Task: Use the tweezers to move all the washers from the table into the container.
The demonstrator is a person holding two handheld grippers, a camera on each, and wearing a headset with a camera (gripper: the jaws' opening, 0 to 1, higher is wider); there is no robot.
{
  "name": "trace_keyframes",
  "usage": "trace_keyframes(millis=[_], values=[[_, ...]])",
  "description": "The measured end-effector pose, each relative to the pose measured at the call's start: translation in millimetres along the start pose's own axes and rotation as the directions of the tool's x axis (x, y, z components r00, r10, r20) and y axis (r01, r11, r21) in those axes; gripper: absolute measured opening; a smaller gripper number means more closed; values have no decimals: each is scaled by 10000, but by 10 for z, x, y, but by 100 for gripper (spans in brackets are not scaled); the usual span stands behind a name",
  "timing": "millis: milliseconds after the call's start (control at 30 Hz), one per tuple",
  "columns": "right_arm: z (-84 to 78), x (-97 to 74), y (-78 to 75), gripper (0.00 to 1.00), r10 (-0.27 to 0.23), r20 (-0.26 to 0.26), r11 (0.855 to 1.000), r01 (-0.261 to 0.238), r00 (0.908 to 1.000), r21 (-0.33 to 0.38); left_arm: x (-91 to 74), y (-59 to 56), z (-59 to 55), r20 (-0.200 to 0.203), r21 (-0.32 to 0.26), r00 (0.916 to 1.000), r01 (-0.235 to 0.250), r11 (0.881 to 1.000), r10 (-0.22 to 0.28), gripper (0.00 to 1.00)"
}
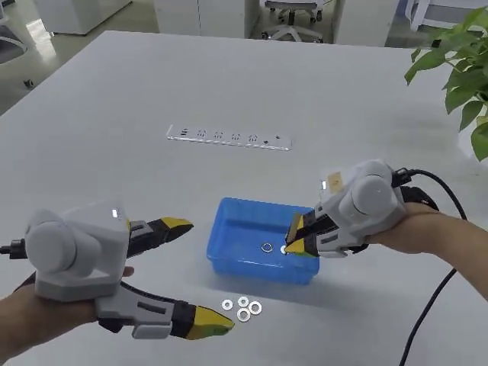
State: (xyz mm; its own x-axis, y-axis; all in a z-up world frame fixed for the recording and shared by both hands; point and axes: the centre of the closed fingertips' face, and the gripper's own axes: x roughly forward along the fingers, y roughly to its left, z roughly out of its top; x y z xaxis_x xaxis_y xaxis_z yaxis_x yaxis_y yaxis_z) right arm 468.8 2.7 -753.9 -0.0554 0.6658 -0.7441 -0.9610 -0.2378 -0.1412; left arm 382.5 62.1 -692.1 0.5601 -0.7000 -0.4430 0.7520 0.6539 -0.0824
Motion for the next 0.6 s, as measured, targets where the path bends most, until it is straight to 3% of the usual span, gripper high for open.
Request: trace_keyframes(millis=[300,600], values=[[-78,75,5,10,50,-136,9999,-47,9999,166,53,76,48,48,191,9999,-127,9997,126,97],[-129,108,31,10,97,-219,9998,-93,9997,187,182,108,136,-56,251,9998,210,9995,-208,89]])
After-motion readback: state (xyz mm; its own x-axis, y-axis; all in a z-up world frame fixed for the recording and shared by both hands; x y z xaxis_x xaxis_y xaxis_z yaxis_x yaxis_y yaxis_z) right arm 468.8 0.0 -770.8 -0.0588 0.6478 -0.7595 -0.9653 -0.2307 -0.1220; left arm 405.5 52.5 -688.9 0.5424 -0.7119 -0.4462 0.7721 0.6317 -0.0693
